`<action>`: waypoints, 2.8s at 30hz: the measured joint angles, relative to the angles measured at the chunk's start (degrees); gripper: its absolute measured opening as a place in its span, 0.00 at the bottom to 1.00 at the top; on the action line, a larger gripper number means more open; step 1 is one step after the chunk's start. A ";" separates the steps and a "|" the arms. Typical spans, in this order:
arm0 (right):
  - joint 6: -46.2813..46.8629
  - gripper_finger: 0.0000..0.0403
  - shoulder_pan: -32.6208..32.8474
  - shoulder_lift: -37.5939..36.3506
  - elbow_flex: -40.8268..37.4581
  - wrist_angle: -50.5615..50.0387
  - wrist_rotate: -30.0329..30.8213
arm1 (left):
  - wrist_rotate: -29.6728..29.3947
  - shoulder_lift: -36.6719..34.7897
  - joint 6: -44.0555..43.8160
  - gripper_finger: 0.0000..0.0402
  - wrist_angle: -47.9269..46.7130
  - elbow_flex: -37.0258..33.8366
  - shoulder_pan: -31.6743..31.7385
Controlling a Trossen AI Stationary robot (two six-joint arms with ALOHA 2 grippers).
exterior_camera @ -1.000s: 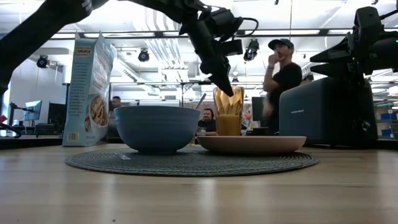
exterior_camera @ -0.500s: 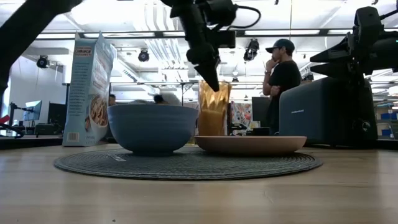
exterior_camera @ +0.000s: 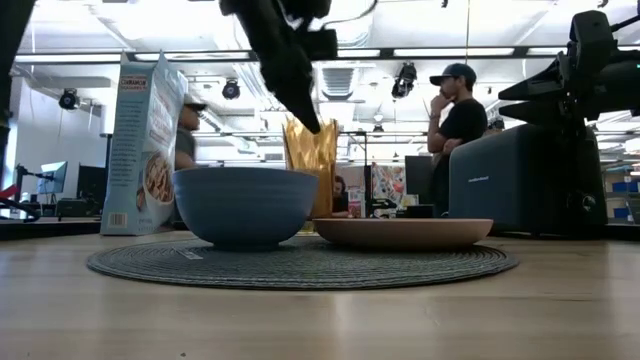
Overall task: Arrange a breakfast setting
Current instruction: Put the milk to the top middle of the gray table mat, then pour the cereal into the blue bowl
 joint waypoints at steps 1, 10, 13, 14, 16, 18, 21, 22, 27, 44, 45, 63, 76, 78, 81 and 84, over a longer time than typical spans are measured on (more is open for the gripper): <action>-0.01 0.31 0.00 0.00 0.00 0.00 0.01 | 0.09 -0.83 -0.25 0.00 0.01 -0.51 -0.52; -0.01 0.31 0.01 0.00 0.00 0.00 0.00 | 3.18 -1.30 -0.73 0.00 -0.27 -1.74 -2.71; -0.01 0.31 0.00 0.00 -0.01 0.00 0.00 | 3.37 -0.87 -0.67 0.00 -0.30 -2.07 -2.75; 0.00 0.31 0.01 0.00 -0.01 0.00 0.02 | 3.36 -0.71 -0.75 0.00 -0.51 -2.07 -2.77; -0.02 0.31 -0.01 0.00 -0.02 0.00 0.00 | 3.17 -0.42 -0.93 0.00 -0.28 -2.07 -2.99; 0.00 0.31 0.00 0.00 -0.01 0.00 0.01 | 3.03 -0.21 -0.95 0.00 -0.04 -2.07 -3.16; 0.00 0.31 -0.01 0.00 0.00 0.00 0.02 | 3.29 0.24 -1.03 0.00 -0.06 -2.07 -3.26; 0.00 0.31 0.01 0.00 0.00 0.00 0.00 | 3.46 0.42 -1.07 0.00 -0.04 -2.07 -3.28; -0.01 0.31 -0.01 0.00 -0.01 0.00 0.02 | 6.41 0.72 -1.47 0.00 0.08 -2.07 -3.22; -0.01 0.31 0.00 0.00 -0.01 0.00 0.01 | 6.20 0.72 -1.94 0.02 -0.72 -2.07 -3.28; -0.01 0.31 0.01 0.00 -0.02 0.00 0.01 | 6.03 0.72 -2.13 0.02 -0.74 -2.06 -3.28; 0.00 0.31 0.00 0.00 0.00 0.00 0.01 | 2.82 0.76 -4.47 0.04 -0.84 -1.96 -3.26; -0.01 0.31 0.00 0.00 0.00 0.00 0.00 | 2.83 0.76 -4.66 0.22 -0.43 -1.99 -3.26; -0.01 0.31 0.00 0.00 -0.01 0.00 0.02 | 2.83 0.76 -4.66 0.24 -0.14 -1.99 -3.35; -0.02 0.31 -0.01 0.00 -0.02 0.01 0.02 | 2.88 0.55 -4.62 0.25 0.10 -2.01 -3.44; 0.00 0.31 -0.01 0.00 0.00 0.02 0.02 | 2.99 -0.29 -4.60 0.25 0.33 -2.01 -3.48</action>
